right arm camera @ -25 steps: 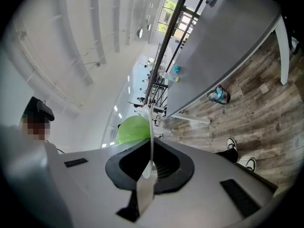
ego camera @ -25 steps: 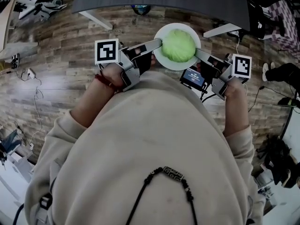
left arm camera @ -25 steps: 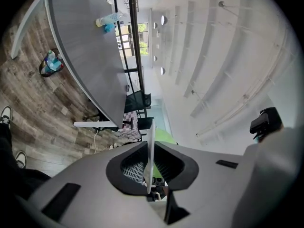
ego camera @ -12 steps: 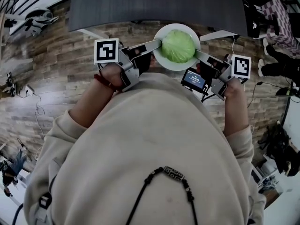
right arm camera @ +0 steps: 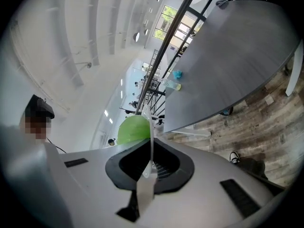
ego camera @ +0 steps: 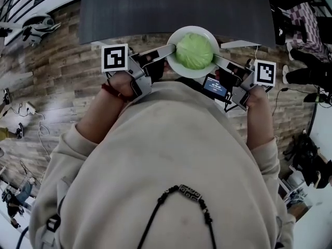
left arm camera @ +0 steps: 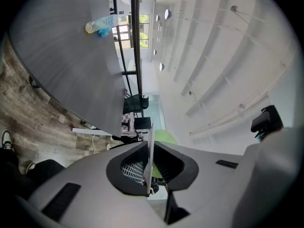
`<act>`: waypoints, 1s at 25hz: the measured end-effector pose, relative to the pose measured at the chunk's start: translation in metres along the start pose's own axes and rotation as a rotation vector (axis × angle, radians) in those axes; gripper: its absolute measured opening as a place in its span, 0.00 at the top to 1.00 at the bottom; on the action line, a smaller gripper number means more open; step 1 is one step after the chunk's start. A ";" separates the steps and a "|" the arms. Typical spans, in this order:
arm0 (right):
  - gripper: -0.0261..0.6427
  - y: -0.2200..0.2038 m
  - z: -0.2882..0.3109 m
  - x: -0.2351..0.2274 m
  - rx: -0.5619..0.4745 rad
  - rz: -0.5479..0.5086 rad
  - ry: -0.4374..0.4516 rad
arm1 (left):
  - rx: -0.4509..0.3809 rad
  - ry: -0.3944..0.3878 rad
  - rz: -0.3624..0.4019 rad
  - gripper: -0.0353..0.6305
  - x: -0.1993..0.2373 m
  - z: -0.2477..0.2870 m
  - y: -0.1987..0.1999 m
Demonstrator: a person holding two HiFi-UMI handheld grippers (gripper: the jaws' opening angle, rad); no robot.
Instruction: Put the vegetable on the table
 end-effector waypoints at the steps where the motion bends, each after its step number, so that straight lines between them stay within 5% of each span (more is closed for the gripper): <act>1: 0.92 0.002 0.006 0.001 0.009 -0.003 0.002 | -0.007 -0.007 -0.004 0.88 0.000 -0.003 0.003; 14: 0.92 0.054 0.074 -0.011 0.159 0.005 0.061 | -0.170 0.053 -0.046 0.88 0.011 -0.037 0.052; 25: 0.92 0.131 0.089 -0.036 0.219 -0.001 0.095 | -0.237 0.081 -0.037 0.88 0.018 -0.006 0.110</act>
Point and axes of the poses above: the fingertips, and each gripper's own axes: z forward along the fingers, x to its left, y out of its top, the point moved 6 cm from there along -z, backward along the fingers, and after that the axes turned 7 degrees about y, right-handed, at the moved point
